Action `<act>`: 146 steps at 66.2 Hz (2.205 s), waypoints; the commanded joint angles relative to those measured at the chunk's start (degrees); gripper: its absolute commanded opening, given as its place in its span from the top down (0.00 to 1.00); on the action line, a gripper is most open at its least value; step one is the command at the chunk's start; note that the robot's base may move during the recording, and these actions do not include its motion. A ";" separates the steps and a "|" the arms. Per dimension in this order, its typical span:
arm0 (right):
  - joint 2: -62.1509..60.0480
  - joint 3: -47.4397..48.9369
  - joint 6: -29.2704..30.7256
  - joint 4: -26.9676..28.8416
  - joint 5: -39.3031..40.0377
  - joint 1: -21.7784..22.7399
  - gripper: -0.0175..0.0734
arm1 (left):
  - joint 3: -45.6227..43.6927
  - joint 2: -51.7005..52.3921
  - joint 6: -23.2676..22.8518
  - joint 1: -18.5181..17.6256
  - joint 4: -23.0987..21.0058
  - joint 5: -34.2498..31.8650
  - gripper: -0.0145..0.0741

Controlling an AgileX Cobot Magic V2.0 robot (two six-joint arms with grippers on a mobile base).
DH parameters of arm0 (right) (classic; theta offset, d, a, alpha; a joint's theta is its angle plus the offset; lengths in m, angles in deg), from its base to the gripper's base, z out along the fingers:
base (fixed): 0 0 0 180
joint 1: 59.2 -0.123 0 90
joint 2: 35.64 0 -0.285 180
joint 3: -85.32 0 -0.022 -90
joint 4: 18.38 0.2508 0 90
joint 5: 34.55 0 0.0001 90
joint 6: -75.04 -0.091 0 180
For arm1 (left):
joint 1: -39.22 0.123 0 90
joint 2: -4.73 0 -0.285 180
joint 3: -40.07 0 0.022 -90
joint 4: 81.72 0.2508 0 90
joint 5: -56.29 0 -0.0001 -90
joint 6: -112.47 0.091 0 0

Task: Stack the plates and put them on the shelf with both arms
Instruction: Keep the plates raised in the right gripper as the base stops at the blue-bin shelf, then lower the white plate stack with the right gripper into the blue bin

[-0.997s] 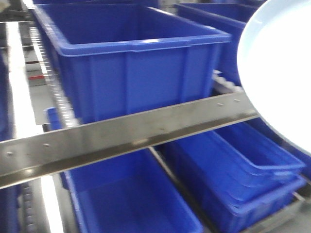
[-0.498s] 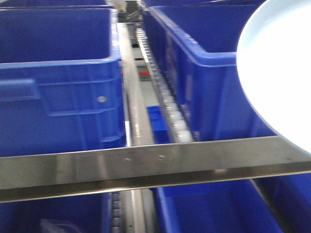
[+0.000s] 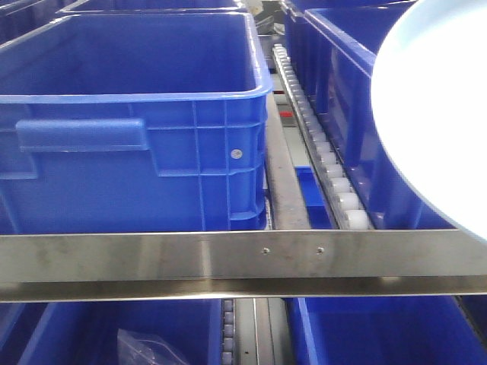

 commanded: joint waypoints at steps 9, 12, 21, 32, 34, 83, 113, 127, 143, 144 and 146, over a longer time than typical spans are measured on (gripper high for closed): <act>0.27 1.71 0.13 0.72 5.55 0.33 0.75 | -1.71 -0.21 -0.60 -0.44 -0.20 -4.46 0.74; 0.27 1.71 0.13 0.72 5.55 0.33 0.75 | -1.71 -0.21 -0.60 -0.44 -0.20 -4.46 0.74; 0.27 1.71 0.13 0.72 5.55 0.33 0.75 | -1.71 -0.21 -0.60 -0.44 -0.20 -4.46 0.74; 0.27 1.71 0.13 0.72 5.55 0.33 0.75 | -1.71 -0.21 -0.60 -0.44 -0.20 -4.46 0.74; 0.27 1.71 0.13 0.72 5.55 0.33 0.75 | -1.71 -0.21 -0.60 -0.44 -0.20 -4.46 0.74; 0.27 1.71 0.13 0.72 5.55 0.33 0.75 | -1.71 -0.21 -0.60 -0.44 -0.20 -4.46 0.74; 0.27 1.71 0.13 0.72 6.41 0.33 0.75 | -1.71 -0.21 -0.60 -0.44 -0.20 -4.46 0.74; 2.45 2.20 0.13 0.72 14.27 0.34 0.75 | -1.71 -0.21 -0.60 -0.44 -0.20 -4.46 0.74; 13.31 9.26 0.13 0.66 19.76 0.34 0.75 | -1.71 -0.21 -0.60 -0.44 -0.20 -4.46 0.74; 14.03 9.79 0.13 0.66 20.28 0.34 0.75 | -1.71 -0.21 -0.60 -0.44 -0.20 -4.46 0.74; 15.49 10.56 0.13 0.66 21.08 0.34 0.75 | -1.71 -0.21 -0.60 -0.44 -0.20 -4.46 0.74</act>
